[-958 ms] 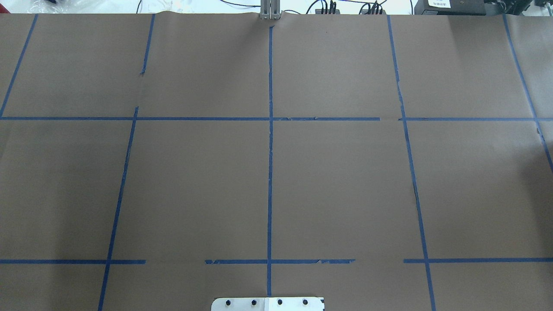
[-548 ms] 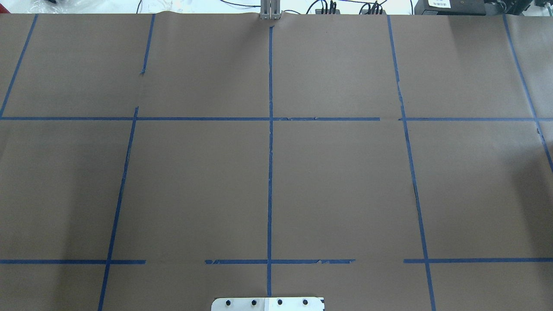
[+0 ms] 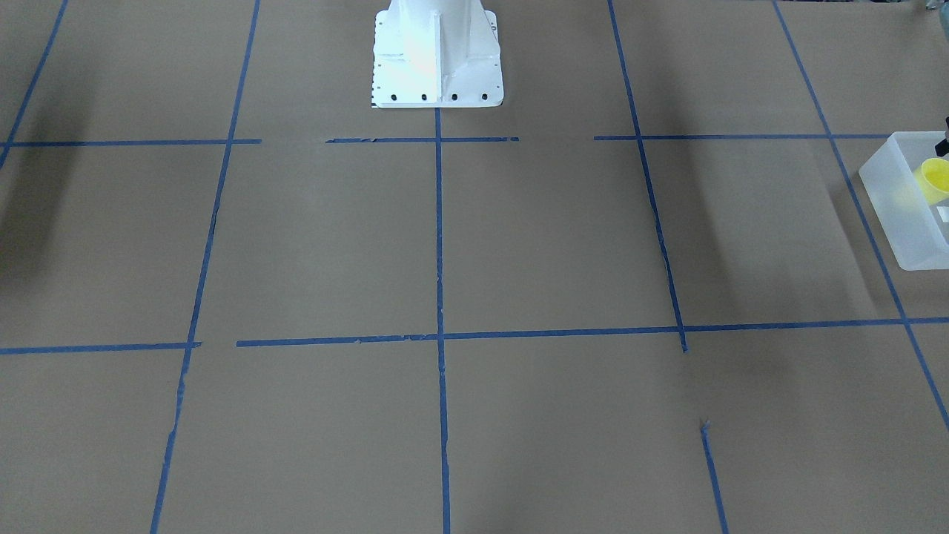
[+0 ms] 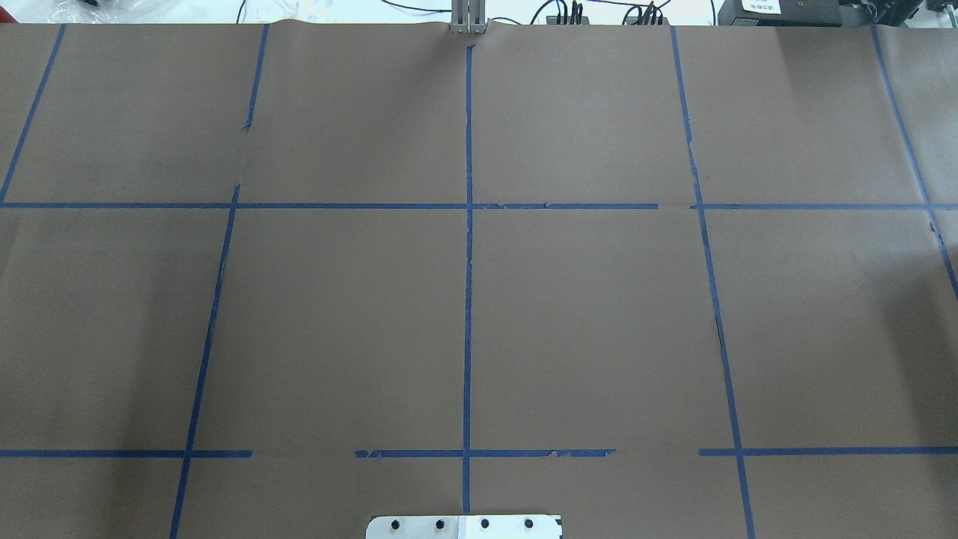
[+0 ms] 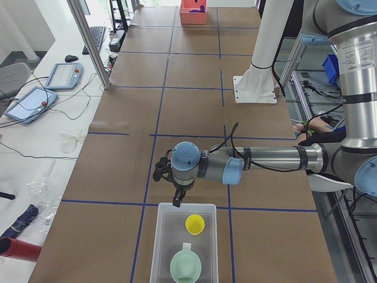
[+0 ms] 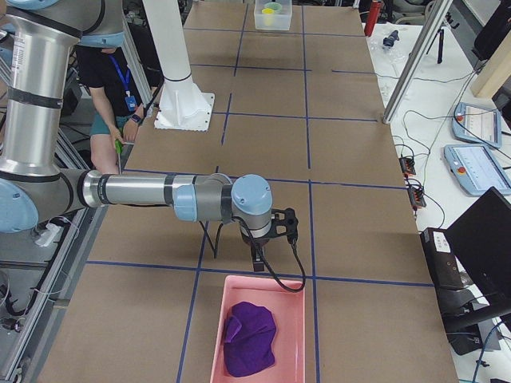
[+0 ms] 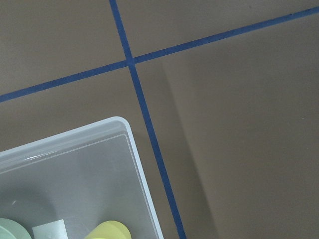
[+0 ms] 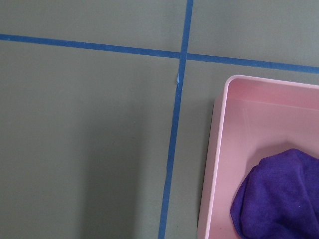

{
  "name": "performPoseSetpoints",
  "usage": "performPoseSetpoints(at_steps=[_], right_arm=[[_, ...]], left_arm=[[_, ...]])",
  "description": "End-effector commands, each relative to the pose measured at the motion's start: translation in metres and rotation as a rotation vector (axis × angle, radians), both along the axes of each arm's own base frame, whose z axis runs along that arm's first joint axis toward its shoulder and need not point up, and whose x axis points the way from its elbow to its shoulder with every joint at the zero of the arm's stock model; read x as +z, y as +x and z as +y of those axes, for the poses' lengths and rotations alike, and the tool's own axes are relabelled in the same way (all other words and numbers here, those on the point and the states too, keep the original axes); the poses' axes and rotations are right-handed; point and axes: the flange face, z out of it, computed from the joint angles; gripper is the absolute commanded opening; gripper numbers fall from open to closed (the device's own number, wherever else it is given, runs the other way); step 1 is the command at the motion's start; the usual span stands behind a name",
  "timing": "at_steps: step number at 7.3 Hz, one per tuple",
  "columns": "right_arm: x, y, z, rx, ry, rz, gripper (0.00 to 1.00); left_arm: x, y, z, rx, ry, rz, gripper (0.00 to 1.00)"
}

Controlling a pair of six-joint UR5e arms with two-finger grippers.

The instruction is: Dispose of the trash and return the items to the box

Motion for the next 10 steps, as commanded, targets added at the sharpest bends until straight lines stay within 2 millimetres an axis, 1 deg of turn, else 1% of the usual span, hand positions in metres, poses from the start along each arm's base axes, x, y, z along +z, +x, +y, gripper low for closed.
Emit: performPoseSetpoints(at_steps=[1, 2, 3, 4, 5, 6, 7, 8, 9, 10], right_arm=[[0.0, 0.0, -0.001, 0.0, 0.003, 0.0, 1.0], [-0.001, 0.0, -0.001, -0.001, 0.005, -0.001, 1.0], [-0.001, 0.0, -0.001, 0.0, 0.004, -0.003, 1.0], [0.0, 0.0, 0.0, -0.001, 0.003, -0.006, 1.0], [0.0, 0.0, 0.0, 0.0, 0.003, -0.006, 1.0], [0.001, 0.0, 0.0, 0.0, 0.004, -0.003, 1.0], [0.0, 0.0, 0.0, -0.002, 0.008, -0.001, 1.0], [0.005, 0.0, 0.001, -0.005, -0.003, -0.006, 1.0], [0.006, -0.001, 0.003, -0.006, -0.008, -0.014, 1.0], [0.013, -0.002, 0.018, -0.009, -0.026, -0.017, 1.0]], left_arm=[[0.006, -0.001, -0.002, -0.002, -0.051, -0.001, 1.0], [0.004, -0.002, -0.01, -0.013, -0.072, -0.001, 1.0], [0.004, -0.003, -0.01, -0.025, -0.084, -0.001, 1.0], [0.002, -0.004, -0.011, -0.074, -0.137, 0.002, 1.0], [0.001, -0.008, -0.011, -0.115, -0.157, -0.043, 1.0], [-0.01, -0.015, -0.013, -0.133, -0.125, -0.054, 1.0], [-0.02, -0.019, -0.011, -0.142, -0.106, -0.052, 1.0], [-0.021, -0.019, -0.011, -0.142, -0.101, -0.052, 1.0], [-0.021, -0.019, -0.013, -0.142, -0.101, -0.051, 1.0], [-0.023, -0.019, -0.013, -0.142, -0.098, -0.051, 1.0]])
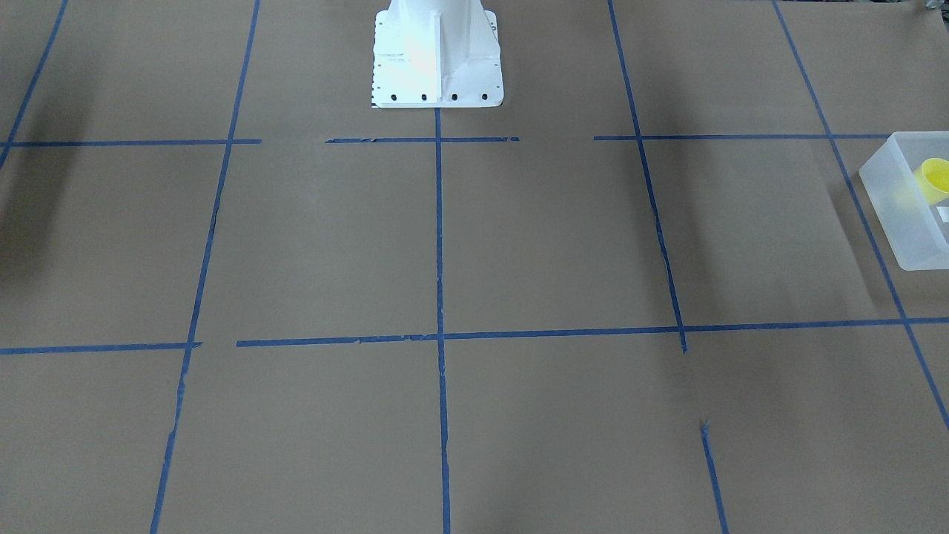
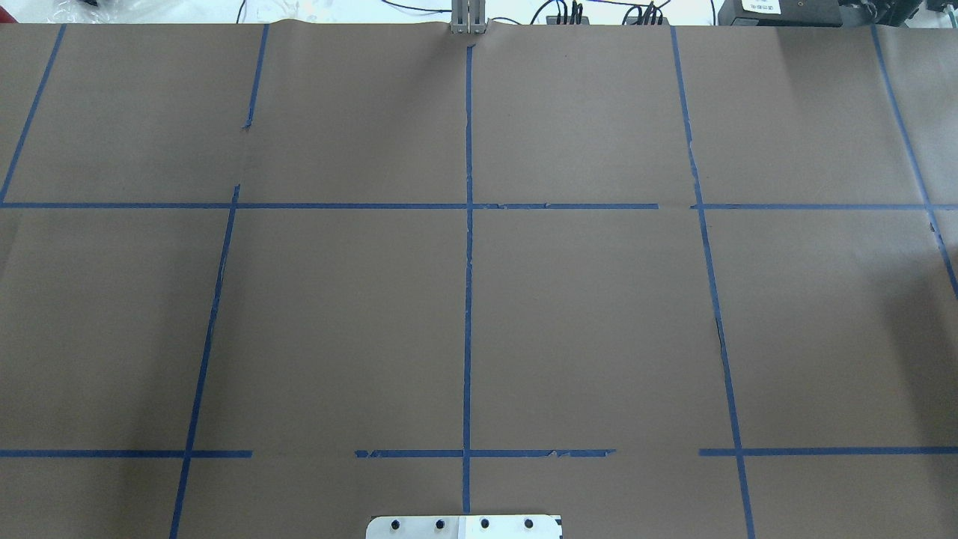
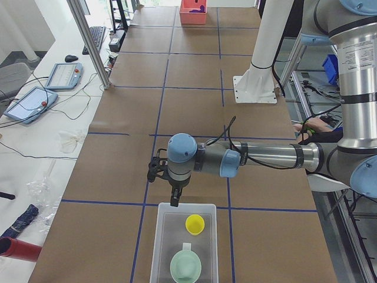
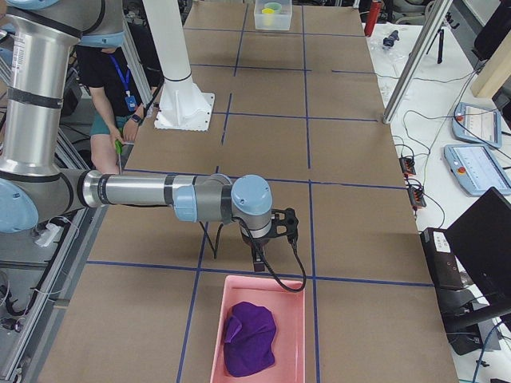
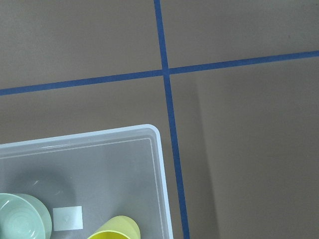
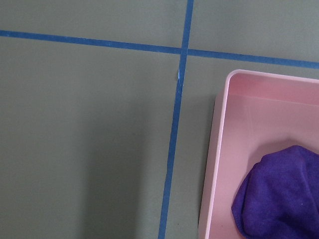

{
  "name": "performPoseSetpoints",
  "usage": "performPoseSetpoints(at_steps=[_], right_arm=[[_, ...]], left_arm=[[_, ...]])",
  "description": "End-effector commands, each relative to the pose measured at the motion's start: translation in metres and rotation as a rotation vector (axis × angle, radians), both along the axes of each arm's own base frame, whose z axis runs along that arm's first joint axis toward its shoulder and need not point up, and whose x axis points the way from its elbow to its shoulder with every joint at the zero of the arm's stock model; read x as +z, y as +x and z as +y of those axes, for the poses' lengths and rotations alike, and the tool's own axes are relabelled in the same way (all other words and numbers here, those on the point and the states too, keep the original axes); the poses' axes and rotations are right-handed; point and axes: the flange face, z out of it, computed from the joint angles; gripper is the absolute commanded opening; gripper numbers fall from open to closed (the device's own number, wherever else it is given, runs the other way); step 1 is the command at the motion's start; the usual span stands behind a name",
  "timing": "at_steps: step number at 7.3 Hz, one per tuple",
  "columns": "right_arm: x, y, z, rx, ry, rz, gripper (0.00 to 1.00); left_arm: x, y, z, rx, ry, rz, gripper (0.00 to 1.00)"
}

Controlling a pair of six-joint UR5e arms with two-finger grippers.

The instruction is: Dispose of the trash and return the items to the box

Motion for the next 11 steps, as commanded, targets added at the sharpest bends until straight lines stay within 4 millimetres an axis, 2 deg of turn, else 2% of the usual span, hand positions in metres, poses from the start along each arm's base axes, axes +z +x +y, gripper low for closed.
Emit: performPoseSetpoints(at_steps=[1, 2, 3, 5, 7, 11], right_arm=[[0.007, -0.001, 0.017, -0.003, -0.018, -0.001, 1.0], [-0.005, -0.001, 0.002, 0.007, -0.004, -0.007, 1.0], [-0.001, 0.0, -0.003, 0.009, -0.014, 0.001, 1.0], [0.001, 0.0, -0.003, 0.039, -0.043, 0.027, 1.0], [0.001, -0.012, -0.006, 0.009, -0.039, 0.031, 1.0], [0.001, -0.013, -0.004, 0.002, -0.038, 0.028, 1.0]], left_arm=[[0.003, -0.001, 0.001, -0.001, -0.005, -0.001, 1.0], [0.002, -0.001, 0.003, -0.001, -0.004, -0.001, 1.0], [0.001, -0.001, 0.003, -0.002, -0.003, 0.0, 1.0], [-0.003, -0.001, 0.004, -0.003, 0.003, 0.001, 1.0], [-0.005, -0.002, 0.004, -0.005, 0.007, 0.001, 1.0], [-0.004, -0.002, 0.004, -0.005, 0.004, 0.001, 1.0]])
